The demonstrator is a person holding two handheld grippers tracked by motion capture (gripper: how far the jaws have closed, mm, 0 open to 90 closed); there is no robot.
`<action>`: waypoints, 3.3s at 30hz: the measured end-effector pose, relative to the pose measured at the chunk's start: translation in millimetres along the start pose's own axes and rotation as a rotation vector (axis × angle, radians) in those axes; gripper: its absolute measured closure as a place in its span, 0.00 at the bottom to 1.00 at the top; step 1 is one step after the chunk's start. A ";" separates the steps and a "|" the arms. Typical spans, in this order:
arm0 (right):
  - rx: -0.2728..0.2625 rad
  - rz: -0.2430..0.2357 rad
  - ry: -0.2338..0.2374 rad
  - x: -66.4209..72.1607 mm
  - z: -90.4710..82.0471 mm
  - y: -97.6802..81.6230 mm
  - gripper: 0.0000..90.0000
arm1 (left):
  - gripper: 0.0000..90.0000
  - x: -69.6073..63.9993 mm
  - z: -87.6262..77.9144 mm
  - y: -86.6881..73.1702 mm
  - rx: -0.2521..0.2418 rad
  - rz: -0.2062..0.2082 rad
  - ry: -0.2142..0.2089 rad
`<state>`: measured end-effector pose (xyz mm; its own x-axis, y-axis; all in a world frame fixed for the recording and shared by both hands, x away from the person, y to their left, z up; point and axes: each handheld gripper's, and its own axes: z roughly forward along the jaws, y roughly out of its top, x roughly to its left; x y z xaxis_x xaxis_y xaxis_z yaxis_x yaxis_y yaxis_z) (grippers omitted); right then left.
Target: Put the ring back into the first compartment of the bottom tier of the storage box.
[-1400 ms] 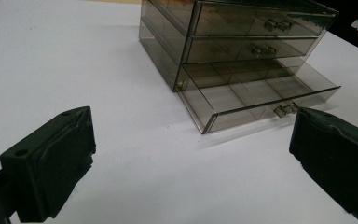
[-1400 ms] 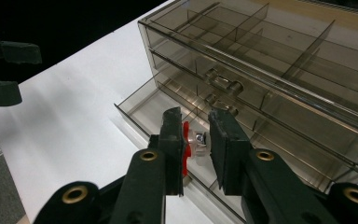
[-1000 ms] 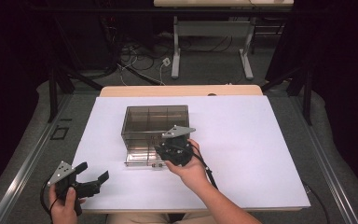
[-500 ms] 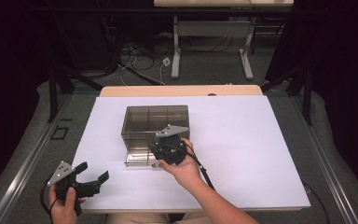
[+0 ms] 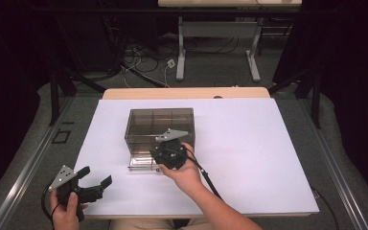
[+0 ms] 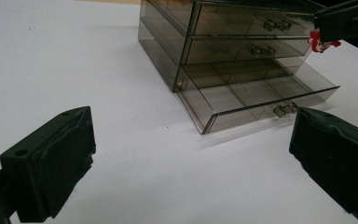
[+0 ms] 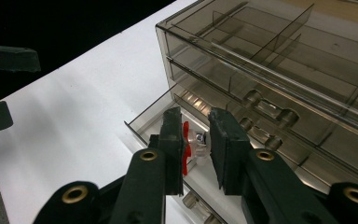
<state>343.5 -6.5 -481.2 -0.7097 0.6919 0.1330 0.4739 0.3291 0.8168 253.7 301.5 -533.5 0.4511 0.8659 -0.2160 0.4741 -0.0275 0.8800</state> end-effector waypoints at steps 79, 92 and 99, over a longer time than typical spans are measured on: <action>-0.002 0.001 -0.033 16.8 61.2 -17.1 0.70 | 0.01 1.1 0.6 0.2 0.005 -0.002 -0.005; -0.016 0.006 -0.023 18.2 60.0 -17.9 0.60 | 0.01 2.0 -0.3 -0.6 0.009 -0.001 -0.001; -0.013 0.015 -0.030 15.8 57.5 -19.7 0.53 | 0.01 1.4 0.2 -0.1 0.006 -0.001 -0.001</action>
<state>352.9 34.9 -527.5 -0.6863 0.7159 0.1285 0.4777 0.3105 0.8218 254.5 302.6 -534.0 0.4514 0.8654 -0.2173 0.4788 -0.0294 0.8774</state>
